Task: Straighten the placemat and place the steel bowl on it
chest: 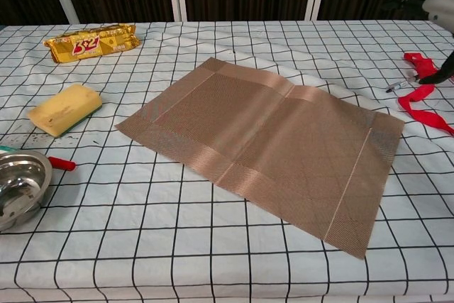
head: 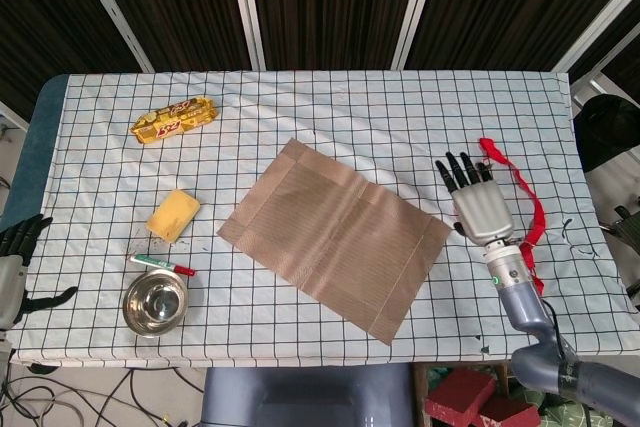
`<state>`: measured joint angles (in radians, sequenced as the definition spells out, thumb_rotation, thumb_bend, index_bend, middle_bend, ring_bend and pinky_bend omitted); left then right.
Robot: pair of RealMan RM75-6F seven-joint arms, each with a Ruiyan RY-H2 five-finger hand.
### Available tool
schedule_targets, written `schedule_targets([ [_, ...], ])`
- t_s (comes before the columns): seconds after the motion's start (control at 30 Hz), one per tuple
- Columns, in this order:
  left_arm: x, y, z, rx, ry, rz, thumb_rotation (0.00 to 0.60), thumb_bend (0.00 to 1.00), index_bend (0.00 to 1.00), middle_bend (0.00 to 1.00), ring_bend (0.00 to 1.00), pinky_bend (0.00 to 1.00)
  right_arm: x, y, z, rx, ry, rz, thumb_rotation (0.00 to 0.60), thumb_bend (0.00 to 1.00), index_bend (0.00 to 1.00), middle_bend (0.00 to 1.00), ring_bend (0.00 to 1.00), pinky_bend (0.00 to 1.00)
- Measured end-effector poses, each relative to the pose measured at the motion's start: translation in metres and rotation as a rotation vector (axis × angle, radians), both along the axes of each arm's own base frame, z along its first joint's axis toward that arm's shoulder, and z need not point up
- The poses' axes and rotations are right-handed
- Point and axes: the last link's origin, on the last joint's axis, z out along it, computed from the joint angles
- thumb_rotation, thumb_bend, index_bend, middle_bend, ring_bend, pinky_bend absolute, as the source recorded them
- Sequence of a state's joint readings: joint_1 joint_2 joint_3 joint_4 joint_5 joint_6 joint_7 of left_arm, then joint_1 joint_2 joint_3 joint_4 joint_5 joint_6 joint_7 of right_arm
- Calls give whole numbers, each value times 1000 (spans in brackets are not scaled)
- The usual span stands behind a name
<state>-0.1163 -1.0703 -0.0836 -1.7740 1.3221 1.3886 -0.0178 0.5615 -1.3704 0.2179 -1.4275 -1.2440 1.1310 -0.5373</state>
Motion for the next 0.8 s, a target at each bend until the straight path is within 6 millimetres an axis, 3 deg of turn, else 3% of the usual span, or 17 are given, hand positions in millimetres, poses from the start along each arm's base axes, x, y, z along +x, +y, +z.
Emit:
schedule_targets([
  [0.33,6,-1,-4,-31,36,-14,600,90,99,41,0,0,-29,65,47,-109,-160,-66,600,19,0,0,0,157],
  [0.6,24,4,-13,-75,120,-90,600,90,98,42,0,0,-61,142,87,-207,-278,-141,600,25,0,0,0,157],
  [0.8,51,16,-23,-133,178,-170,600,90,105,62,0,0,-74,163,94,-226,-292,-139,600,29,0,0,0,157],
])
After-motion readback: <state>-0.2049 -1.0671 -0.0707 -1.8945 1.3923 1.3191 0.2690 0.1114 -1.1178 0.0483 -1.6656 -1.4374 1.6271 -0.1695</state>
